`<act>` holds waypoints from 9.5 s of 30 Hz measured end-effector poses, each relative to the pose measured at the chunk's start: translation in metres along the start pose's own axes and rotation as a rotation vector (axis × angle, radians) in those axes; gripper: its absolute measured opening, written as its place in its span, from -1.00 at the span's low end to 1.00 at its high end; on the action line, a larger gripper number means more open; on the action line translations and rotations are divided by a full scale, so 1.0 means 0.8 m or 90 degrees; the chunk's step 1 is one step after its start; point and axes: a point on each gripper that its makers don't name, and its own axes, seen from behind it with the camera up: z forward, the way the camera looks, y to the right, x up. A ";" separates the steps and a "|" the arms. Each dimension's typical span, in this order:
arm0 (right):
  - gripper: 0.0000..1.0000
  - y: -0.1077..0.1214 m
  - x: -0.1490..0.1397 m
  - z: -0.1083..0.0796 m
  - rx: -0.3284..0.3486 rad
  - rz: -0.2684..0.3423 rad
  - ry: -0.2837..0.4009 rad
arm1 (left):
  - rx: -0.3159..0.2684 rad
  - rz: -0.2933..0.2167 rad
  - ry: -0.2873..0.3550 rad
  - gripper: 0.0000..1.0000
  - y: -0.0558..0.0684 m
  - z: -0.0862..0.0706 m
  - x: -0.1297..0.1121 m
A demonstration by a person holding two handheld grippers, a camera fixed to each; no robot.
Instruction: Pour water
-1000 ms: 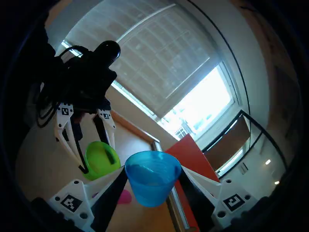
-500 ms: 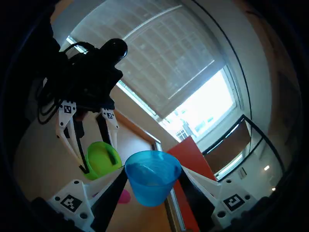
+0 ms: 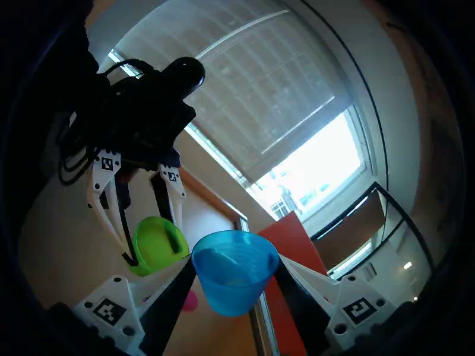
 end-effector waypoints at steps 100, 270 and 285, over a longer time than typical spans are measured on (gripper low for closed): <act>0.83 0.018 0.011 0.012 -0.009 -0.168 -0.039 | -0.006 -0.004 0.014 0.72 0.007 0.007 0.003; 0.83 0.013 0.036 0.013 -0.038 -0.293 -0.041 | 0.000 0.005 0.021 0.72 0.007 0.012 0.011; 0.83 0.012 0.035 0.008 -0.042 -0.306 -0.043 | 0.000 0.006 0.022 0.72 0.007 0.014 0.011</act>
